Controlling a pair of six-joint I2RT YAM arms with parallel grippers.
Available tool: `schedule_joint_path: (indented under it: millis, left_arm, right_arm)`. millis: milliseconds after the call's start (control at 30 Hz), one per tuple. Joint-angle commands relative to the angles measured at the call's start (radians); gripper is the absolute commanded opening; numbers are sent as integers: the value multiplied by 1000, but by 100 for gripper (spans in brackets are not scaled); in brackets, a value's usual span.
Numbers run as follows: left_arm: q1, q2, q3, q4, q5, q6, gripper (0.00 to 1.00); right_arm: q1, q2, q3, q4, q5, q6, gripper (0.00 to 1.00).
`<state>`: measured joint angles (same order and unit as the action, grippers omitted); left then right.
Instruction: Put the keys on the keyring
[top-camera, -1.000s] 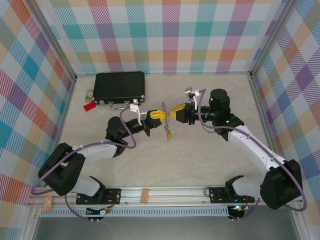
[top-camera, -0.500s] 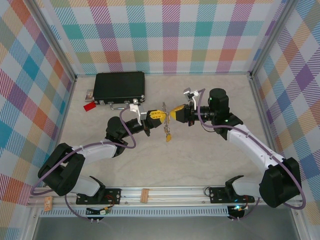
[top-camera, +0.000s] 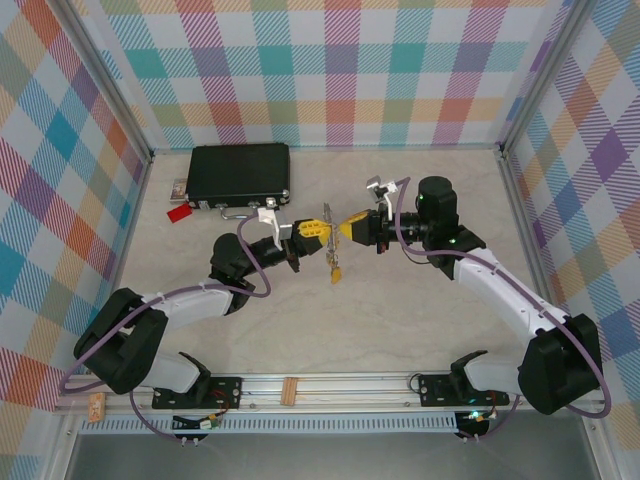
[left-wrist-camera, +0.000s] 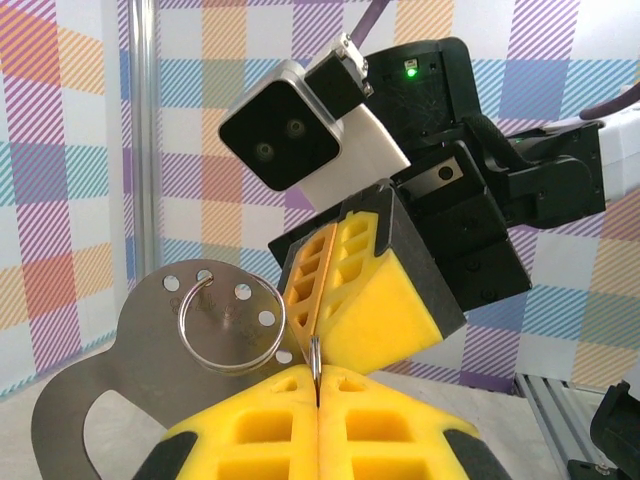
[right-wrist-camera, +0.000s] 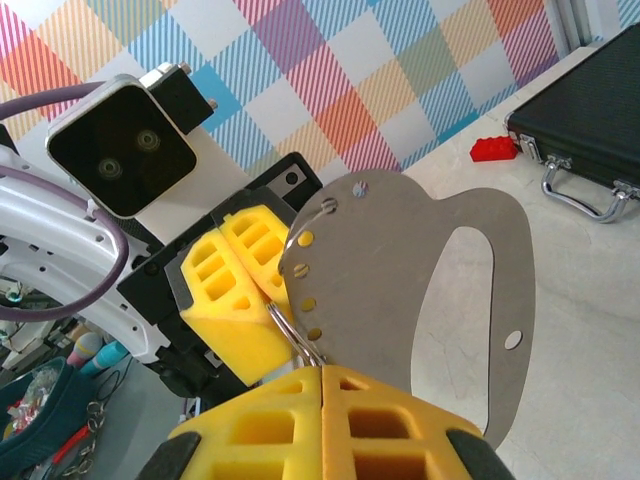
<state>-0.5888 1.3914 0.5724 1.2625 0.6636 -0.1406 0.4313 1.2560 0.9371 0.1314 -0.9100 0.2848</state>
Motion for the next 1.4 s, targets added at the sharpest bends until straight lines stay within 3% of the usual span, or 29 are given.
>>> schedule_joint_path:
  millis: [0,567,733,867,1133,1367]
  left_arm:
    - [-12,-43,21,71,1,-13,0]
    - [-45,-17,37,71,-3,-4,0]
    - [-45,-16,32,69,-15,2,0]
    - [-45,-15,27,69,-25,7,0]
    - [-45,-15,27,69,-26,4,0]
    - [-44,-14,35,69,-12,-6,0]
  right_arm:
    - [-4,15,31,-23,-13,-30,0]
    - [-4,32,40,-53,-19,-45,0]
    - [-6,-18,24,-85,52,-84,20]
    - [-13,-66,-6,-57,80,-90,28]
    - [-16,-112,-72,134,2,-79,33]
    - [-14,-74,-44,136,-30,-83,32]
